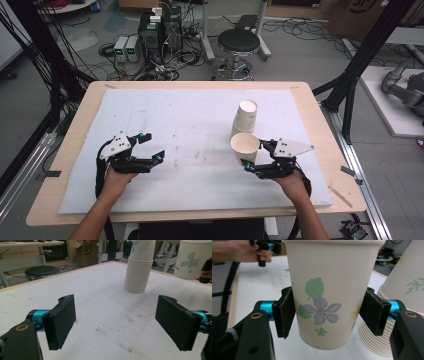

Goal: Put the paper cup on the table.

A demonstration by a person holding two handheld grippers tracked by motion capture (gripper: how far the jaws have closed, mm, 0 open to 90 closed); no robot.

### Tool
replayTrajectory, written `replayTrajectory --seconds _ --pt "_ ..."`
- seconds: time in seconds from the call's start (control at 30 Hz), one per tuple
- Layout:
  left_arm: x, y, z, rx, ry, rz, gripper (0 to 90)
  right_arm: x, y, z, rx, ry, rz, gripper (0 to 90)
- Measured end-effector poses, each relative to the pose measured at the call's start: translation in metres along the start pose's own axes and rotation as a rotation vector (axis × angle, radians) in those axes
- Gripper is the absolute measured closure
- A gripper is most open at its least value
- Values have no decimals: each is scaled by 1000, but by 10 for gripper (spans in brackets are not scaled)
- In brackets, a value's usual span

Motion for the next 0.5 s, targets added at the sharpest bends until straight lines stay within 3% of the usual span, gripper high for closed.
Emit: replayTrajectory --seconds 0.07,0.17,0.37,0.5 --pt "1 1 0 2 -2 3 169 -7 3 4 -11 -19 -15 339" --pt "1 2 0 7 -3 3 169 -18 9 15 5 -60 17 339" --pt "2 3 0 9 -8 3 169 -37 32 37 133 -26 193 337" --pt "3 4 1 4 -10 4 169 -41 43 44 171 -20 267 338"
Point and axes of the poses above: each handheld gripper's, and its own axes: x roughly forward along the jaws, z roughly out of its underside, y roughly to its right, the point moved 3 cm from there along x, roughly forward along the jaws, and after that the axes turned 8 degrees about -z, right-handed, at the moved point
